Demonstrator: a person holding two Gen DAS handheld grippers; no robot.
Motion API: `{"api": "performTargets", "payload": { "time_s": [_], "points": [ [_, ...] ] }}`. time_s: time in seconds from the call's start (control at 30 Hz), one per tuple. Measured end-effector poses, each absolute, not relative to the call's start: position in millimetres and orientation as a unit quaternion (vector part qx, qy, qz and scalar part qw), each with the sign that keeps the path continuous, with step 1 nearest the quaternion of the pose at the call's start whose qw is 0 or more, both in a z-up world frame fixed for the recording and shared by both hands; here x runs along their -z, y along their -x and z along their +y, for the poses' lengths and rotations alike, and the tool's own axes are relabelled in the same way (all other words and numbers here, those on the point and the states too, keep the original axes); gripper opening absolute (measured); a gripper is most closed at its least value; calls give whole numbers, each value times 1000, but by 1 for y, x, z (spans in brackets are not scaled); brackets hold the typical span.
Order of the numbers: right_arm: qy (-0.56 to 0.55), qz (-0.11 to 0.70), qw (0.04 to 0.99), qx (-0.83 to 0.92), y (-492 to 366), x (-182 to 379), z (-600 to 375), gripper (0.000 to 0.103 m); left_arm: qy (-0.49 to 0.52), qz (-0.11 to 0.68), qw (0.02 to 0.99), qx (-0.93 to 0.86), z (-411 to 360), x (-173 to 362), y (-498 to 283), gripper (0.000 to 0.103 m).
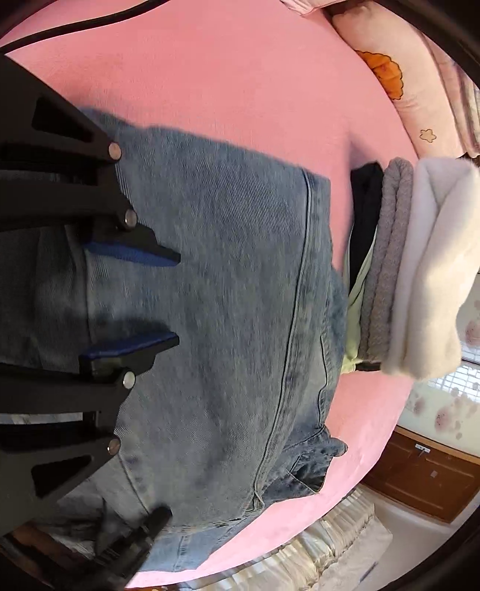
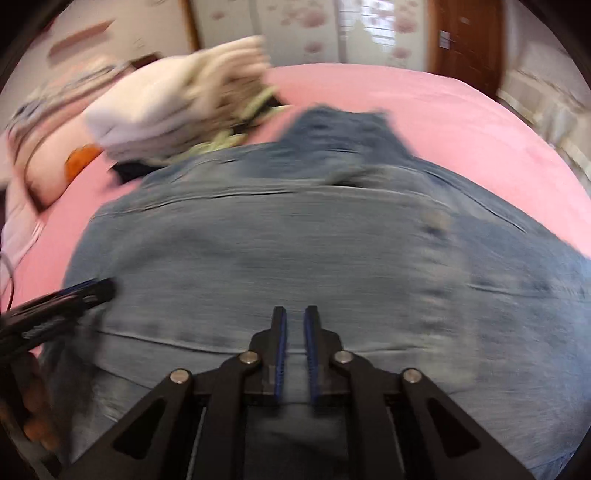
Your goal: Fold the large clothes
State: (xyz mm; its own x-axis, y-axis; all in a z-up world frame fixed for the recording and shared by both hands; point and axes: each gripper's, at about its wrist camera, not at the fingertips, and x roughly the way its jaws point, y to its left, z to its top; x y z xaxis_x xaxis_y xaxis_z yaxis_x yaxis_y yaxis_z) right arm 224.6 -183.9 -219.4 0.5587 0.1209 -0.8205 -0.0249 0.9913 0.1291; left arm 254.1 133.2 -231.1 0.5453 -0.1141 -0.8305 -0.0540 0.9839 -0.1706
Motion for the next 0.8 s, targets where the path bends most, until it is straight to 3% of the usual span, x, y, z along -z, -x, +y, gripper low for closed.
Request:
{"api": "performTargets", "payload": {
  "time_s": [0.13, 0.23, 0.3, 0.47, 0.57, 0.8],
  "points": [
    [-124, 472, 872, -48, -210, 213, -234, 0, 102, 474, 875, -7, 159, 230, -246, 34],
    [-58, 466, 882, 19, -196, 198, -232, 8, 122, 478, 869, -28, 177, 226, -243, 34],
    [-85, 461, 883, 11, -183, 188, -240, 9, 132, 481, 866, -40, 185, 220, -237, 39],
    [-128, 442, 888, 8, -149, 163, -249, 9, 106, 474, 872, -61, 184, 190, -213, 65],
    [-142, 434, 890, 4, -136, 150, -249, 9, 86, 457, 883, -58, 178, 166, -191, 72],
    [-145, 419, 896, -8, -104, 118, -243, 9, 85, 438, 894, -36, 171, 113, -147, 72]
  ]
}}
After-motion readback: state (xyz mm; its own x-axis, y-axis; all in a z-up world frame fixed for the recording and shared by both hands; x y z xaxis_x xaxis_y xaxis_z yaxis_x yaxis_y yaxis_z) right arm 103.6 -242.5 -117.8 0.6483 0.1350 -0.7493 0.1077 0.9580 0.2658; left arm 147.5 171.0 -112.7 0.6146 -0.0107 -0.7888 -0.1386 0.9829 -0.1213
